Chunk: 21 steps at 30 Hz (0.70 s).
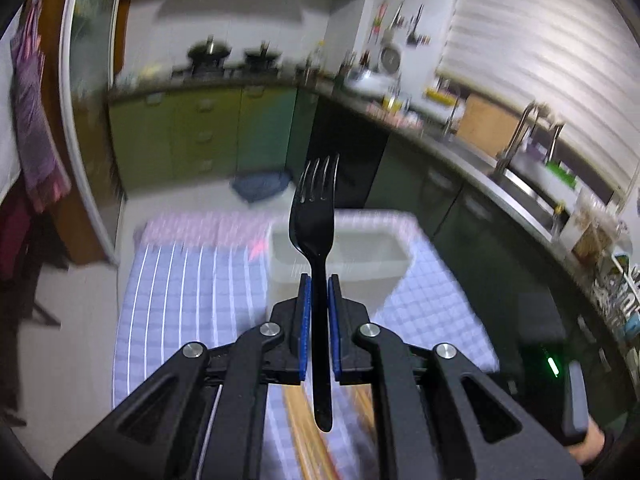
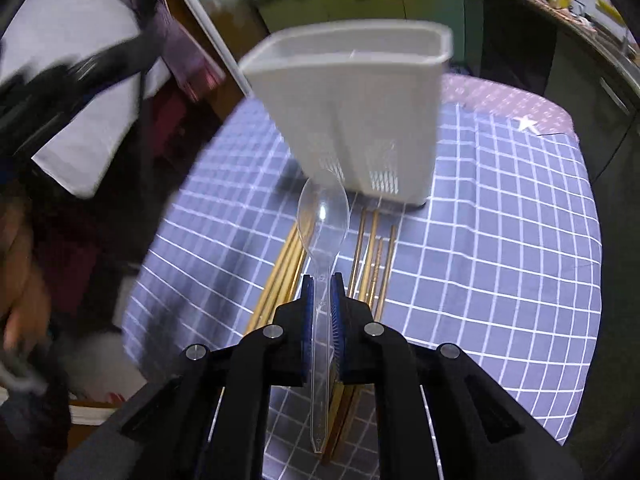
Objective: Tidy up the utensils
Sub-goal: 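Drop the fork into the white holder with the left tool while the right lifts the spoon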
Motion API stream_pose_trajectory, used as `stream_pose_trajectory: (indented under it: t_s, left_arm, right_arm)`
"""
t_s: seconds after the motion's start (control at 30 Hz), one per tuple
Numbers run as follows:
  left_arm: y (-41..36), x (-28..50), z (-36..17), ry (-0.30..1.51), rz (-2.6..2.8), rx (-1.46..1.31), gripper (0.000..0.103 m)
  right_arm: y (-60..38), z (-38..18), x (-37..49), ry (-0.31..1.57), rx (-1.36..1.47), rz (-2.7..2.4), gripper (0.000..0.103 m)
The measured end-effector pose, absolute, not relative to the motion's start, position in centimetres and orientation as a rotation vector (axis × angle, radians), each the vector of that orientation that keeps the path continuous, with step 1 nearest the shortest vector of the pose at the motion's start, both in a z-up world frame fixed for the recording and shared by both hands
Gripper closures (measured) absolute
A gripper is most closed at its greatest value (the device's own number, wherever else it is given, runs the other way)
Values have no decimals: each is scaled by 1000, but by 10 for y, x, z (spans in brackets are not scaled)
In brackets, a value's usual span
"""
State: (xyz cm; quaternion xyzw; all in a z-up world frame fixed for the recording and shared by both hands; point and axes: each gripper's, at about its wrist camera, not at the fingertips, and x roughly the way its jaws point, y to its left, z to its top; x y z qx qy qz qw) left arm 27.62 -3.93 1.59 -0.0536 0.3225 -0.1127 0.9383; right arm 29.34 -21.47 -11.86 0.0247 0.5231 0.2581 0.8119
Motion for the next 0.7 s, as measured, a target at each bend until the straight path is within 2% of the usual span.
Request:
stream_pose_trajectory:
  t_s: [0.27, 0.5, 0.7]
  left_arm:
    - [-61, 336, 36, 384, -150, -78, 95]
    - [-69, 366, 1, 386, -102, -62, 95]
    - [-72, 358, -28, 451, -121, -26, 94]
  right_arm:
    - [-258, -107, 282, 1052, 155, 589, 93]
    - [-275, -109, 285, 1030, 181, 602, 93]
    - [-278, -81, 282, 941, 167, 610, 93]
